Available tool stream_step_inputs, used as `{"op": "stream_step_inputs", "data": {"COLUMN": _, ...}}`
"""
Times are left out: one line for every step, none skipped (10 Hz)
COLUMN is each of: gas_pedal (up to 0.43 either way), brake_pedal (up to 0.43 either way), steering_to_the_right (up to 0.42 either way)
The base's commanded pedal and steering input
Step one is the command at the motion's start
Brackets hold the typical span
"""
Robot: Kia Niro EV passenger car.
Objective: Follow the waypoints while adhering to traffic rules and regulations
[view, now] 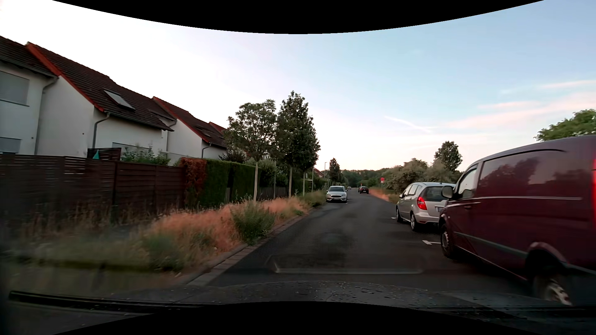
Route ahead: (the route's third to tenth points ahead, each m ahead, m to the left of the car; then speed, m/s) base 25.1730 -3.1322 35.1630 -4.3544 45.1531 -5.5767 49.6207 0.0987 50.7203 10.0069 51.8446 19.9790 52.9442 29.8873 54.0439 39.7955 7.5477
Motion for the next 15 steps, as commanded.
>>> {"op": "stream_step_inputs", "data": {"gas_pedal": 0.008, "brake_pedal": 0.000, "steering_to_the_right": 0.063}}
{"op": "stream_step_inputs", "data": {"gas_pedal": 0.008, "brake_pedal": 0.000, "steering_to_the_right": 0.065}}
{"op": "stream_step_inputs", "data": {"gas_pedal": 0.008, "brake_pedal": 0.000, "steering_to_the_right": 0.067}}
{"op": "stream_step_inputs", "data": {"gas_pedal": 0.008, "brake_pedal": 0.000, "steering_to_the_right": 0.068}}
{"op": "stream_step_inputs", "data": {"gas_pedal": 0.008, "brake_pedal": 0.000, "steering_to_the_right": 0.070}}
{"op": "stream_step_inputs", "data": {"gas_pedal": 0.008, "brake_pedal": 0.000, "steering_to_the_right": 0.071}}
{"op": "stream_step_inputs", "data": {"gas_pedal": 0.000, "brake_pedal": 0.000, "steering_to_the_right": 0.071}}
{"op": "stream_step_inputs", "data": {"gas_pedal": 0.000, "brake_pedal": 0.000, "steering_to_the_right": 0.071}}
{"op": "stream_step_inputs", "data": {"gas_pedal": 0.000, "brake_pedal": 0.000, "steering_to_the_right": 0.072}}
{"op": "stream_step_inputs", "data": {"gas_pedal": 0.000, "brake_pedal": 0.000, "steering_to_the_right": 0.073}}
{"op": "stream_step_inputs", "data": {"gas_pedal": 0.000, "brake_pedal": 0.000, "steering_to_the_right": 0.074}}
{"op": "stream_step_inputs", "data": {"gas_pedal": 0.000, "brake_pedal": 0.000, "steering_to_the_right": 0.076}}
{"op": "stream_step_inputs", "data": {"gas_pedal": 0.000, "brake_pedal": 0.000, "steering_to_the_right": 0.077}}
{"op": "stream_step_inputs", "data": {"gas_pedal": 0.000, "brake_pedal": 0.000, "steering_to_the_right": 0.077}}
{"op": "stream_step_inputs", "data": {"gas_pedal": 0.000, "brake_pedal": 0.000, "steering_to_the_right": 0.077}}
